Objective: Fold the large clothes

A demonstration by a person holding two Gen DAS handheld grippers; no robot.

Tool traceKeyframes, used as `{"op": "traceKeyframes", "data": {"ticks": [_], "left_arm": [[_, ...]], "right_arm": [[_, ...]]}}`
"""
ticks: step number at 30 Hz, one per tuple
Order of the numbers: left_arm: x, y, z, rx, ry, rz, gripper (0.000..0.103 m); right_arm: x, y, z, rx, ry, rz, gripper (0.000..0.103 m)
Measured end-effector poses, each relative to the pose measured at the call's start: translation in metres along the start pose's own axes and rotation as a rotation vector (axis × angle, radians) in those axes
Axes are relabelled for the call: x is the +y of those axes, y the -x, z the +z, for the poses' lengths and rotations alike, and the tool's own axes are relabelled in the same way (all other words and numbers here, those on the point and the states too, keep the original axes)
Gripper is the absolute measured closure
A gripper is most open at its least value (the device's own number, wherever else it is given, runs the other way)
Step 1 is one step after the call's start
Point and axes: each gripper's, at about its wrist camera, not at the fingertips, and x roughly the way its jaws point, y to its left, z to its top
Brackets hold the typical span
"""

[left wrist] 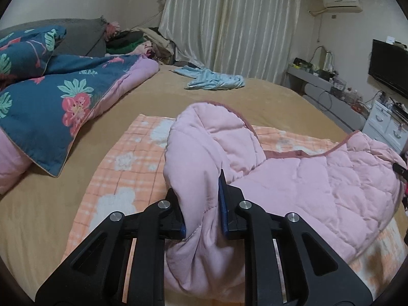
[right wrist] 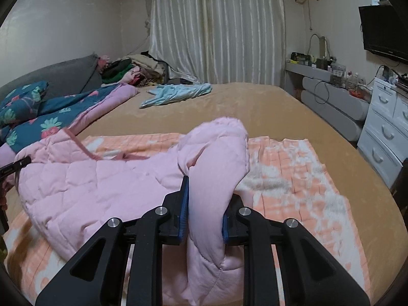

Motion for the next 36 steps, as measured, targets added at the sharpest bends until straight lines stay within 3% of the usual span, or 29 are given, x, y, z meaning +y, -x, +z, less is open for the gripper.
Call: {"op": "traceKeyframes", "data": {"ticks": [7,22,36], "left_arm": [[0.003,-0.041,-0.004,0.07,-0.013,0.067,0.092],[0.002,-0.089,-0.013,0.173,0.005,0.104,0.092],[0.002,-0.125,-0.028,0.26,-0.029,0.135,0.09]], "right_arm": [[-0.011,-0.046,-0.003,0.068,-0.056,-0.057,0.084],[-0.034,-0.105,-0.033,0.222,-0.135,-0.152,0.086],[-0.036,-0.139,-0.062,0.354,-0.13,-0.135,0.084]]}}
